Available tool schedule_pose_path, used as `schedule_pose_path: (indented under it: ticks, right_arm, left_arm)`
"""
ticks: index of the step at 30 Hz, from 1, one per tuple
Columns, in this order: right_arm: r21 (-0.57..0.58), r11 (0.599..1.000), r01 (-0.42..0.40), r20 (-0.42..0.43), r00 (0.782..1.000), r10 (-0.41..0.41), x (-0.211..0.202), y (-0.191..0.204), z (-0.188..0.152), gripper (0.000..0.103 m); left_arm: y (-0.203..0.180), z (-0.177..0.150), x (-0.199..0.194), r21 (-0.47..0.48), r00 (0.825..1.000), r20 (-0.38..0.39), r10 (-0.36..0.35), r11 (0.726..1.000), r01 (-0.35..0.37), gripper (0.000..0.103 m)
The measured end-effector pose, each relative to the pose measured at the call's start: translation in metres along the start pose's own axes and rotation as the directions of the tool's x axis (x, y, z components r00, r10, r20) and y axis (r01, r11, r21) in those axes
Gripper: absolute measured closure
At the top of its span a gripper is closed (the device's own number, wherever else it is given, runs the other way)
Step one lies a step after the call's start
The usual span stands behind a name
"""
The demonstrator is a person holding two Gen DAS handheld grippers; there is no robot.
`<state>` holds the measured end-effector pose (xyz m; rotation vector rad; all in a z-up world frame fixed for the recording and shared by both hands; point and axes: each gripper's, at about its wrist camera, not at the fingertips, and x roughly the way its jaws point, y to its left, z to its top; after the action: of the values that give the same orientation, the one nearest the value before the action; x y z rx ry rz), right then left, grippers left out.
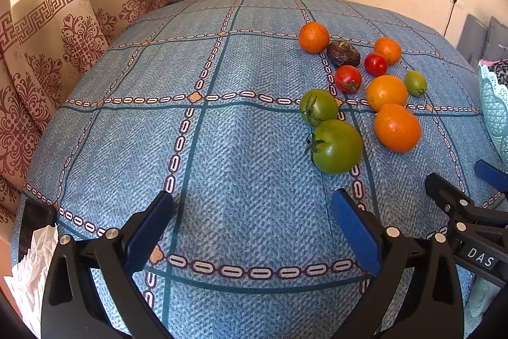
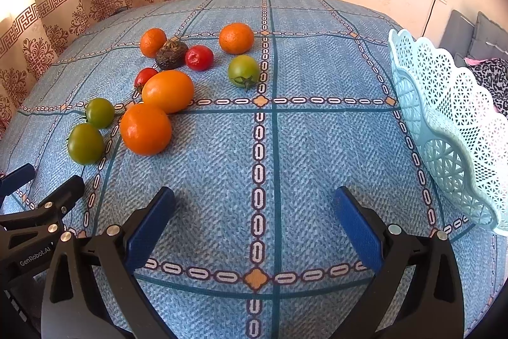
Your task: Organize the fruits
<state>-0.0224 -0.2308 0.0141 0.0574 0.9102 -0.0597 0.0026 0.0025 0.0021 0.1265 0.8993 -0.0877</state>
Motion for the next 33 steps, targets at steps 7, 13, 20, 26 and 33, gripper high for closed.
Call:
schedule_pose_path:
  ticks: [7, 13, 20, 26, 33]
  right_arm:
    - [-0.015, 0.999, -0.051, 0.027, 0.998, 0.051, -0.009, 0.001, -0.003, 0.002]
    - [-0.004, 0.997, -0.078, 0.062, 0.995, 0.078, -0.016, -0.001, -0.003, 0.002]
    - [0.008, 0.996, -0.084, 0.09, 0.992, 0.083, -0.023, -0.005, -0.002, 0.002]
    - [0.012, 0.998, -0.062, 0.149, 0.987, 0.06, -0.036, -0.006, -0.005, 0.002]
    - [0.042, 0.998, -0.055, 0.177, 0.983, 0.046, -0.042, -0.013, -0.007, 0.002]
  left_arm:
    - [-0.005, -0.001, -0.008, 0.016, 1.0, 0.024, -0.002, 1.0, 0.001, 0.005]
    - [-0.01, 0.002, -0.012, 0.018, 0.999, 0.034, -0.013, 1.0, 0.012, 0.005]
    - [-0.016, 0.009, -0.015, 0.023, 0.999, 0.051, -0.017, 1.0, 0.016, 0.005]
    - [-0.018, 0.014, -0.012, 0.03, 0.998, 0.048, -0.04, 0.999, 0.038, 0.005]
    - [-0.023, 0.02, -0.006, 0.048, 0.997, 0.052, -0.054, 0.998, 0.051, 0.011]
